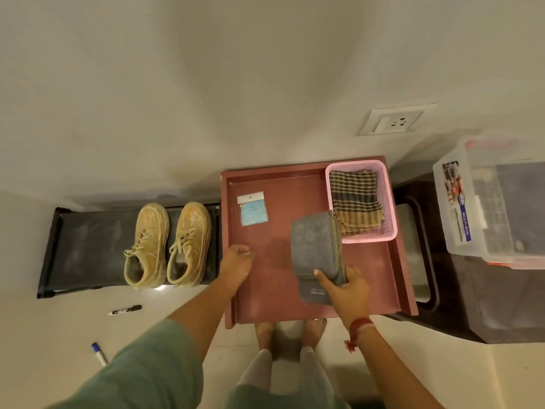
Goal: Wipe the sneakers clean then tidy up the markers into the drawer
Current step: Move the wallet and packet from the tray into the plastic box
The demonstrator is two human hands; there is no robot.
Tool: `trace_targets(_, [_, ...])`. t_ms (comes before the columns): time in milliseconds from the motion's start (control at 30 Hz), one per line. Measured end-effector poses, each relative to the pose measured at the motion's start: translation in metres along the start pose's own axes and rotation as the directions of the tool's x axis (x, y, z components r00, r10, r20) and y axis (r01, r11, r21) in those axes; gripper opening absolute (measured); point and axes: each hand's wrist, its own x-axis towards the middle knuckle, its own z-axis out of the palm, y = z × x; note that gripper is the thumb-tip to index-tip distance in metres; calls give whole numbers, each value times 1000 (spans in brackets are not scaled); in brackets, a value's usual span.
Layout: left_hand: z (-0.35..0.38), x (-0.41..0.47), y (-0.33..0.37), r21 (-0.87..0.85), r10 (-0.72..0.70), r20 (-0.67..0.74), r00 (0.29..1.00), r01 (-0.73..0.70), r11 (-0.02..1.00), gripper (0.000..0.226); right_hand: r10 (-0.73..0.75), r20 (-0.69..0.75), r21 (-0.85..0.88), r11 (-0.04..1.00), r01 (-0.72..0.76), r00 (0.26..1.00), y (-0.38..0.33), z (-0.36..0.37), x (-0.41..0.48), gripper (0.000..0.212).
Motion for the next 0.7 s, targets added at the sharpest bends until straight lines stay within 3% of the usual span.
trace_targets(100, [12,40,17,35,35,-9,999,-35,999,44,-34,-101,223,973,56,994,-22,-21,-16,28])
trace_targets(200, [27,74,33,119,27,-134,991,-11,993,70,-16,-135,372,926,66,991,-32,-34,-17,28])
trace_targets(367, [59,103,51,239,-25,-327,945,108,965,94,4,-157,413,909,62,988,-29,-35,-13,32])
trace_targets(433, [69,107,51,230,-36,-367,929,128,965,92,-9,-176,400,913,80,984,-24,-32,-14,31])
trace_targets(533, [62,109,55,83,-76,-357,931,112,990,84,-20,-181,360,929,86,983,-23,-28,-17,31])
trace_targets(700, [29,82,60,147,97,-233,968,-64,987,43,-55,-208,294,949,116,977,-40,-41,-37,30])
